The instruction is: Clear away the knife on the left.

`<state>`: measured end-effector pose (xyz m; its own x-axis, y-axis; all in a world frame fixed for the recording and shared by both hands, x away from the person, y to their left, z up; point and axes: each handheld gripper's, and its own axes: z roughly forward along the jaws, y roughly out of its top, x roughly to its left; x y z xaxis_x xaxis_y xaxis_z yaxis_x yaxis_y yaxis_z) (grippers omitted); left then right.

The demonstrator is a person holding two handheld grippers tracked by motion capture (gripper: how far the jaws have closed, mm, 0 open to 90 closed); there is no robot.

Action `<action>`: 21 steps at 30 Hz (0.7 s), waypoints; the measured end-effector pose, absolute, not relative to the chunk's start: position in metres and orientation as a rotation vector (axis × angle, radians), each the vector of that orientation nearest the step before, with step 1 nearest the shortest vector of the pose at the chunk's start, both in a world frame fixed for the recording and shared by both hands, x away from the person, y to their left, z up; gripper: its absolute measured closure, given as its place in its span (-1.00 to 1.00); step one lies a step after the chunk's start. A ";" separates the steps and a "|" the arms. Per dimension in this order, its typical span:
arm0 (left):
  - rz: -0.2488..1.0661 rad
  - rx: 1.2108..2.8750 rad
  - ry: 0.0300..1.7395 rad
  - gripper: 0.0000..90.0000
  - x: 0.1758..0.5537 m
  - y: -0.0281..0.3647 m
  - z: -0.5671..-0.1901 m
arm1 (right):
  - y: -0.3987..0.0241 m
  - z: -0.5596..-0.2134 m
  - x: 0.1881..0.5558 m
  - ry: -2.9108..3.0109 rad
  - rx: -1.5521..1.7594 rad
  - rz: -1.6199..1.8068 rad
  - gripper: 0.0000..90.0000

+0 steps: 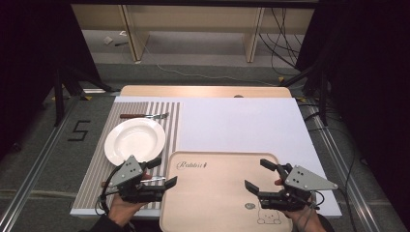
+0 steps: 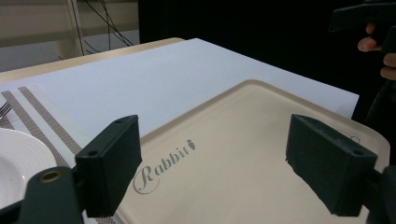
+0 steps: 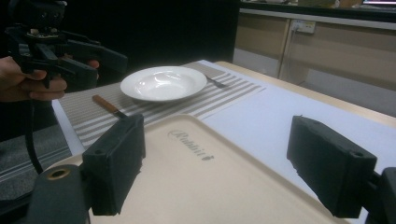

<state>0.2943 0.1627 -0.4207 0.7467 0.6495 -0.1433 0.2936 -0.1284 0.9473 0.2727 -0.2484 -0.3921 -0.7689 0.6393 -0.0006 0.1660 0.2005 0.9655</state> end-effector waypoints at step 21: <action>0.368 1.755 0.733 -0.60 0.293 0.163 -0.419 | -0.249 -0.391 0.271 2.073 0.749 1.593 -0.55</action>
<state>0.2932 0.1628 -0.4192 0.7564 0.6430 -0.1200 0.2886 -0.1633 0.9434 0.2706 -0.2490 -0.3908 -0.7673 0.6413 -0.0039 0.1614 0.1991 0.9666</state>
